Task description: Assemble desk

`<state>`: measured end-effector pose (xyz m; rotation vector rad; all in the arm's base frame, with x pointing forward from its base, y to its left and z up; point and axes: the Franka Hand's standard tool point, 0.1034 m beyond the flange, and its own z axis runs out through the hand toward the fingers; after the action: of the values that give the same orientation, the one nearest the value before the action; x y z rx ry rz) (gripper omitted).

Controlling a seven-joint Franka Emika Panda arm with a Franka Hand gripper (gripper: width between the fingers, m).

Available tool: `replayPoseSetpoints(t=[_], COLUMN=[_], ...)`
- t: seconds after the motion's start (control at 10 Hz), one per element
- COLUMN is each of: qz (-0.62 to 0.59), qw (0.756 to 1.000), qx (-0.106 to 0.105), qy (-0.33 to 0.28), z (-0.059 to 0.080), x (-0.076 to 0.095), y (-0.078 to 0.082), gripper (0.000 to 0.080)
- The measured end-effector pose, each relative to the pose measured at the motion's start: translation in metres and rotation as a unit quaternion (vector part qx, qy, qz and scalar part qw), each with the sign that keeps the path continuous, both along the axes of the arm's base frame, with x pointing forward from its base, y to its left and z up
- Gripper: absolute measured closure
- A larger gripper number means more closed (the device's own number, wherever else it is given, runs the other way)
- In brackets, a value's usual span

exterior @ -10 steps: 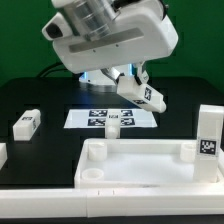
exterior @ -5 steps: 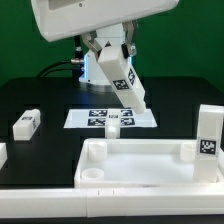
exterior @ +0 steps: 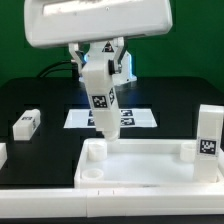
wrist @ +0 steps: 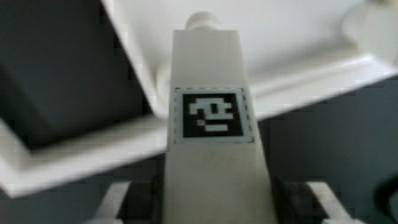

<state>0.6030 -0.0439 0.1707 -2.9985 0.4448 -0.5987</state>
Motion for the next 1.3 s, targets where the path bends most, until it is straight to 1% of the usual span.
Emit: replayPoseSetpoints(t=[0.1, 0.2, 0.3, 0.4, 0.5, 0.6, 0.7, 0.9, 1.3], qz=[-0.004, -0.008, -0.009, -0.008, 0.016, 0.019, 0.018, 0.012, 0.018], qw=[1.0, 0.998, 0.997, 0.997, 0.997, 0.997, 0.997, 0.997, 0.997], qx=[-0.007, -0.02, -0.029, -0.031, -0.044, -0.047, -0.047, -0.046, -0.05], qy=[-0.019, -0.053, -0.071, -0.07, -0.064, -0.063, -0.063, -0.056, -0.051], z=[-0.002, -0.001, -0.003, -0.006, -0.007, -0.006, -0.009, -0.02, -0.036], x=[-0.003, -0.002, -0.003, -0.004, 0.002, 0.01, 0.014, 0.01, 0.01], y=[0.0, -0.002, -0.003, -0.004, -0.009, -0.012, -0.013, -0.014, -0.008], gripper=[0.0515, 0.0515, 0.0515, 0.0515, 0.0515, 0.0515, 0.0514, 0.0514, 0.0514])
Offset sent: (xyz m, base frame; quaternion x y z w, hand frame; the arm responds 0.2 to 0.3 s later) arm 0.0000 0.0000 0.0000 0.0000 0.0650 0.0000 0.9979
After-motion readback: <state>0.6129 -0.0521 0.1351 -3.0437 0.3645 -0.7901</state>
